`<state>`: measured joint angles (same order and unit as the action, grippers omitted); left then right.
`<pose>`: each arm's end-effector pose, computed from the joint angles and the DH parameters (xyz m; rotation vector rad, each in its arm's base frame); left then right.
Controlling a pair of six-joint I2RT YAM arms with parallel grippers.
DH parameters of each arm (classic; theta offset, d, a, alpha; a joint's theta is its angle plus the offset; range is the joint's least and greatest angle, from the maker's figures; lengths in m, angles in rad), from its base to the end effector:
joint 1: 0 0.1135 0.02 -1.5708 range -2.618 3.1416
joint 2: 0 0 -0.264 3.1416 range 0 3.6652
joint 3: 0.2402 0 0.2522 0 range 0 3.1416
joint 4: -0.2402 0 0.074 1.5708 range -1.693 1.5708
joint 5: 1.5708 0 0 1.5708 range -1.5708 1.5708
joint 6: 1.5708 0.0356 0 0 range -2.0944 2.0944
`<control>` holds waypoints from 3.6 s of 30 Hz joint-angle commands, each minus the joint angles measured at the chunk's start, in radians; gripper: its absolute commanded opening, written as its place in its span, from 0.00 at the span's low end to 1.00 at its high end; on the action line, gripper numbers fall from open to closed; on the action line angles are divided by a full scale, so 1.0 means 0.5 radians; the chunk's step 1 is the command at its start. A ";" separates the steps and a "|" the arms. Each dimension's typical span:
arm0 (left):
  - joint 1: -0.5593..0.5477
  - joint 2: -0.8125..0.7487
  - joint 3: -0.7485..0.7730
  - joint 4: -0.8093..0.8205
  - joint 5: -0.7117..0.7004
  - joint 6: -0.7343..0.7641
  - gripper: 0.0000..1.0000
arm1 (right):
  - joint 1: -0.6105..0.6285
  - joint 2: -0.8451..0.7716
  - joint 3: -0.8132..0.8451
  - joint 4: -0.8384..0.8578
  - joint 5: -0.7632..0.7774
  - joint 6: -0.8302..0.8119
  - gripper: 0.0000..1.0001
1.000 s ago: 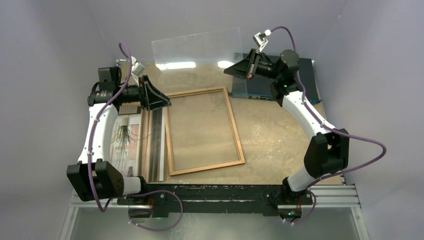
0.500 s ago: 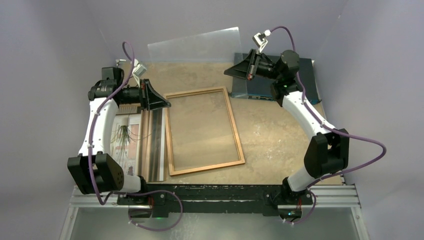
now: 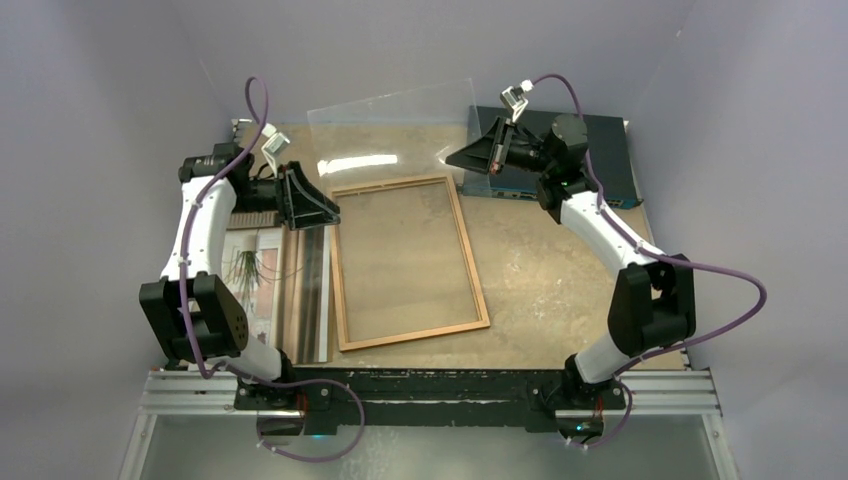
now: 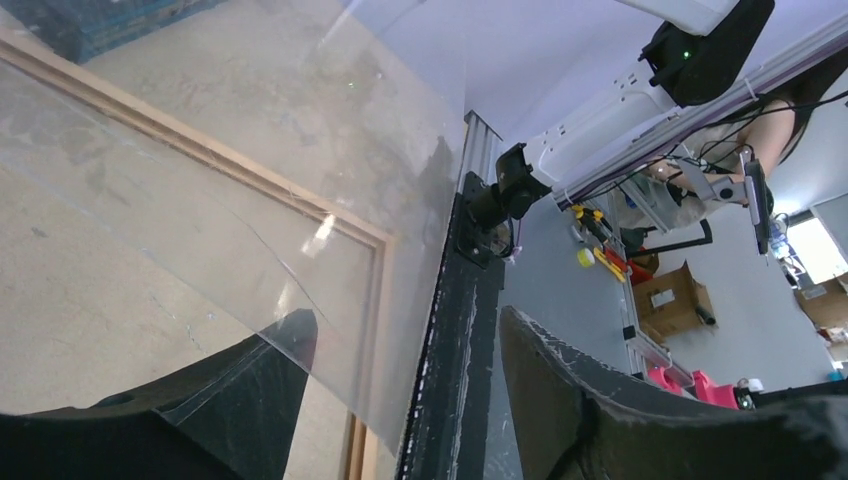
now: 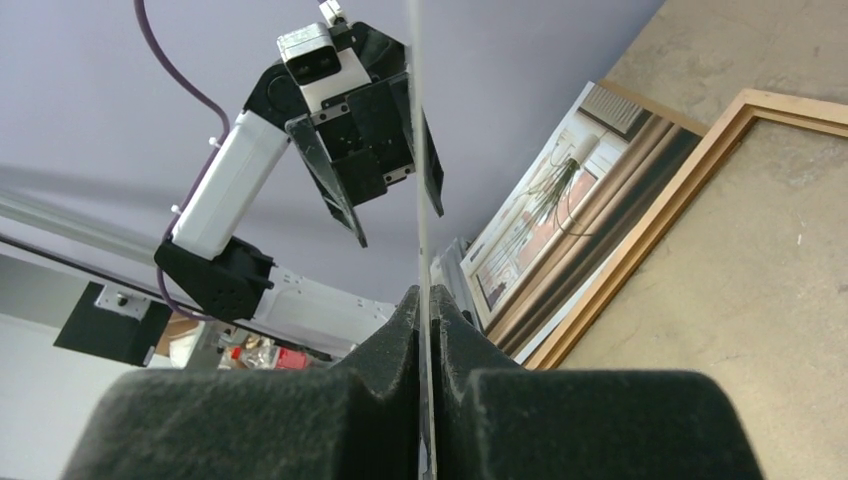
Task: Put the photo into the frame
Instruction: Place the photo frame item in the photo frame.
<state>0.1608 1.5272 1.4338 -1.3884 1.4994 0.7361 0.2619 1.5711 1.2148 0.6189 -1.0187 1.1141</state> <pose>0.2671 0.0073 0.3379 0.6202 1.8162 -1.5718 0.3400 0.1225 0.3723 -0.3445 1.6698 1.7359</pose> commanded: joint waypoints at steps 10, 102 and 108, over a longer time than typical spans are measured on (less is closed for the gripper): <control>0.013 -0.019 0.134 -0.090 0.154 -0.014 0.49 | 0.087 -0.047 0.010 0.186 0.071 0.025 0.03; 0.356 -0.014 -0.226 -0.089 0.017 0.506 0.00 | 0.183 0.496 -0.015 0.851 0.194 0.159 0.18; 0.363 0.006 -0.235 -0.089 0.010 0.513 0.00 | 0.191 0.517 -0.003 0.865 0.188 0.175 0.17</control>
<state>0.3340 1.5513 1.2922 -1.4300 1.4620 0.9615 0.3470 1.8282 1.1790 0.9993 -0.9100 1.1873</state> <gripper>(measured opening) 0.003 0.172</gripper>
